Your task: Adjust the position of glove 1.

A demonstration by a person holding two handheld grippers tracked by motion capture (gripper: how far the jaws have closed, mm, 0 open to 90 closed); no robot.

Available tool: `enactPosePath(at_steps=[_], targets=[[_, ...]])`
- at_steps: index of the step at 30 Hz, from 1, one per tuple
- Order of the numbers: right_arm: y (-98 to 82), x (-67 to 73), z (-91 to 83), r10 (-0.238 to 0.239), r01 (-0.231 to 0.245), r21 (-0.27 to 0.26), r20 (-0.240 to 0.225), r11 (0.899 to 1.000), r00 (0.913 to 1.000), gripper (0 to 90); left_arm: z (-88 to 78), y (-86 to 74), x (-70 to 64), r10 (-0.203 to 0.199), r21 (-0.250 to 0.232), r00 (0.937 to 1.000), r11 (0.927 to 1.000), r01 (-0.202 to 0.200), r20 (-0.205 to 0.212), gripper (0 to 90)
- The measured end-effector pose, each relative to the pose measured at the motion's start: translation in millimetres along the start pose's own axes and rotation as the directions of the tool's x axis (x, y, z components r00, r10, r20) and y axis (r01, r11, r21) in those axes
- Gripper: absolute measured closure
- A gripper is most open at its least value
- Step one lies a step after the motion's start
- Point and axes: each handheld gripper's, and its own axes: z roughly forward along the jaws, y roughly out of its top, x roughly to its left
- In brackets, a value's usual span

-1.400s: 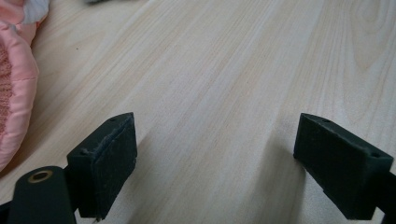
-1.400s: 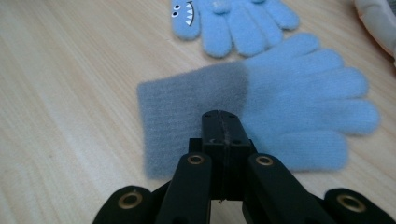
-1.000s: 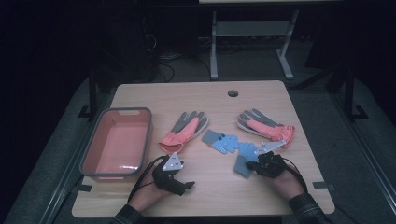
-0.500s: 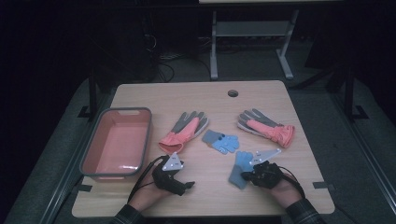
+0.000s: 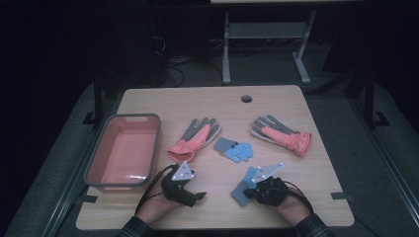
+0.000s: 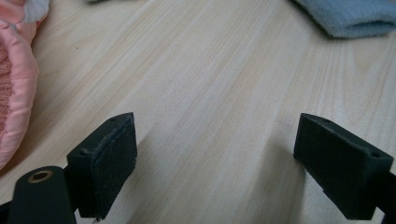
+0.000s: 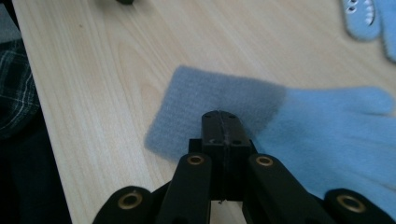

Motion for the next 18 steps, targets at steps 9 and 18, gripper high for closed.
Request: enactPosePath(at_steps=[9, 18], targets=[[-14.3, -32.4, -30.9, 0.103, -0.093, -0.107, 0.093, 0.99, 0.9904, 82.1, 0.1, -0.1, 0.0, 0.0, -0.002, 1.0, 1.0, 0.0, 0.0, 12.7], [-52.1, -66.4, -46.2, 0.194, -0.167, -0.139, 0.214, 0.976, 0.9573, 42.2, 0.0, -0.3, -0.2, 0.0, -0.002, 1.0, 1.0, 0.0, -0.001, 12.7]])
